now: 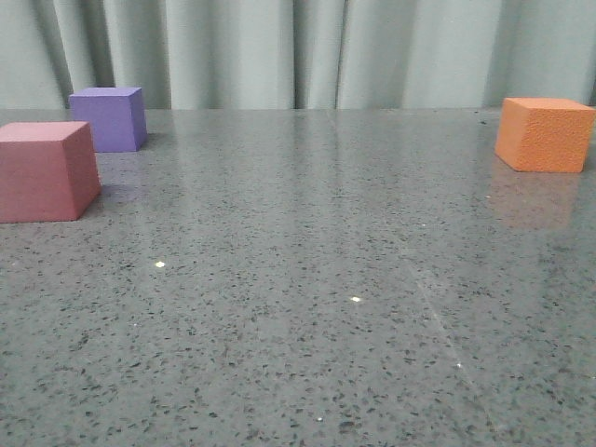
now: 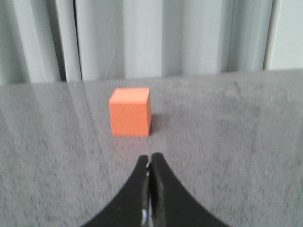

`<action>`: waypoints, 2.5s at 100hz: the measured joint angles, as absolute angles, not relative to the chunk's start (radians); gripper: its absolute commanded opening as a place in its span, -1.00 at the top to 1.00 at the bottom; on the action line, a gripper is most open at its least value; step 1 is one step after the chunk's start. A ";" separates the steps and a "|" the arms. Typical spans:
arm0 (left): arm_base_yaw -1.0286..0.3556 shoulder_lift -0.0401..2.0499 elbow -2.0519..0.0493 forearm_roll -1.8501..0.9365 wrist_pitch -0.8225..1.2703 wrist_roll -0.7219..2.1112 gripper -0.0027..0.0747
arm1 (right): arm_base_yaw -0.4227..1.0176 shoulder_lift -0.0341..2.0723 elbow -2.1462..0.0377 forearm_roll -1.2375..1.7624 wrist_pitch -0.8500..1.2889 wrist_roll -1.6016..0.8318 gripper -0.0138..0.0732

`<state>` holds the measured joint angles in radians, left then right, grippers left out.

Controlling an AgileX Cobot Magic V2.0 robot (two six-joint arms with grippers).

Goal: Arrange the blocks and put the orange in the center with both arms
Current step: 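Move the right gripper toward the orange cube, opening it, then lower the right gripper over the orange cube and close on it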

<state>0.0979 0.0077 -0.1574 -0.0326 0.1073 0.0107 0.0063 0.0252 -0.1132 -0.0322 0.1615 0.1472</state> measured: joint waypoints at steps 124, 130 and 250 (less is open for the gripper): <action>0.098 0.758 -0.824 -0.083 0.454 0.011 -0.90 | 0.009 0.767 -0.814 0.000 0.685 0.147 -0.66; 0.098 0.758 -0.824 -0.083 0.454 0.011 -0.87 | 0.009 0.767 -0.814 0.014 0.685 0.147 -0.66; 0.098 0.758 -0.824 -0.083 0.455 0.011 -0.86 | 0.073 1.699 -1.772 0.056 1.202 0.150 -0.66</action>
